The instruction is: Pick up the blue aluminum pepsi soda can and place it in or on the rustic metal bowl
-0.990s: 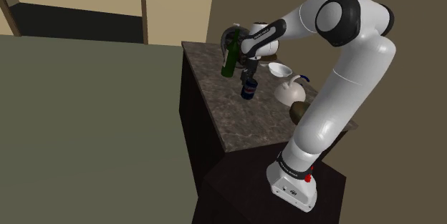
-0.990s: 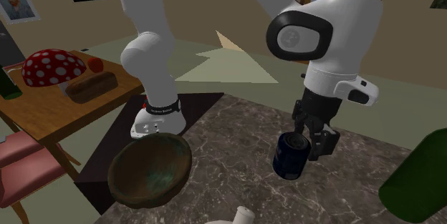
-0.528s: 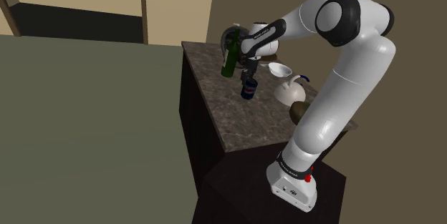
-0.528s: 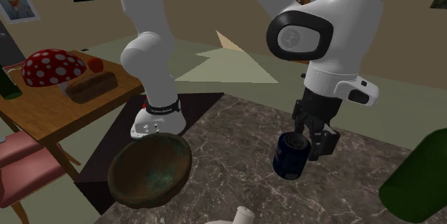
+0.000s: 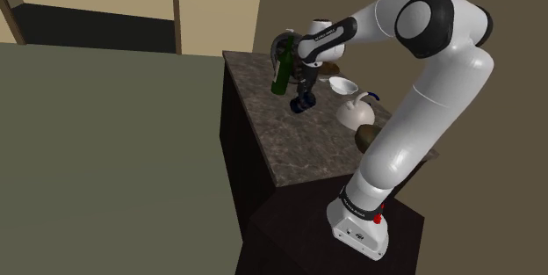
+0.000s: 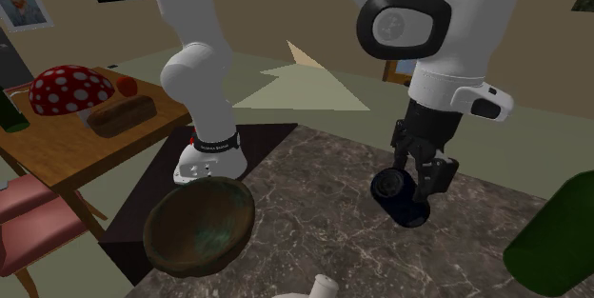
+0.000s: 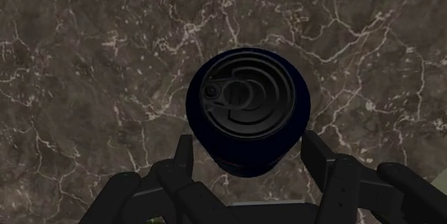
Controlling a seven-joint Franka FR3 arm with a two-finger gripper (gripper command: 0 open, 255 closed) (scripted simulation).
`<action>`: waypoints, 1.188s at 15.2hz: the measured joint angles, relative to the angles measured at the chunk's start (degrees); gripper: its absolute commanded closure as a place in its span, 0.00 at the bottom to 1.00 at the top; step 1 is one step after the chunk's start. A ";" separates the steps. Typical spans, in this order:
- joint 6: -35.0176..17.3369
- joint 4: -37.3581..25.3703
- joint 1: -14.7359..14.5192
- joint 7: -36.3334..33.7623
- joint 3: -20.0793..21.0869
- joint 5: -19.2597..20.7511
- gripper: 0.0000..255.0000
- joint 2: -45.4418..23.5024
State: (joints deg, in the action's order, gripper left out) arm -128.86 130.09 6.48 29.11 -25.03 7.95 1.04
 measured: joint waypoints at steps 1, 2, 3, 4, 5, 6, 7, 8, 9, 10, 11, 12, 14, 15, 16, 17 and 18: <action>0.71 -0.24 -0.01 -0.07 0.02 0.19 1.00 0.50; 1.43 -0.42 0.04 -0.05 -0.01 0.42 1.00 1.09; 2.21 -0.78 0.04 -0.11 0.02 0.57 1.00 1.55; 2.92 -1.38 0.02 -0.06 0.04 0.56 1.00 1.67; 3.75 -1.97 -0.04 -0.11 0.12 0.59 1.00 1.91; 4.54 -2.21 -0.02 -0.13 0.13 0.81 1.00 2.50; 5.40 -2.54 -0.04 -0.24 0.20 0.99 1.00 3.05; 6.13 -3.14 -0.13 -0.34 0.30 0.98 1.00 3.19; 6.89 -3.74 -0.18 -0.36 0.37 0.98 1.00 3.34; 7.80 -4.22 -0.17 -0.35 0.41 1.11 1.00 3.81; 8.64 -4.68 -0.20 -0.41 0.48 1.22 1.00 4.20; 9.36 -4.95 -0.21 -0.48 0.55 1.38 1.00 4.69; 10.74 -6.04 -0.15 -0.21 0.51 1.41 1.00 5.01; 11.63 -6.47 -0.18 -0.30 0.60 1.54 1.00 5.50; 12.57 -7.04 -0.23 -0.38 0.72 1.63 1.00 5.88; 13.19 -7.46 -0.20 -0.26 0.71 1.68 1.00 6.11; 14.08 -7.93 -0.25 -0.39 0.83 1.79 1.00 6.54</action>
State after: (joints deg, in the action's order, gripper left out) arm -114.79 122.16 6.24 28.72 -24.20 9.74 7.58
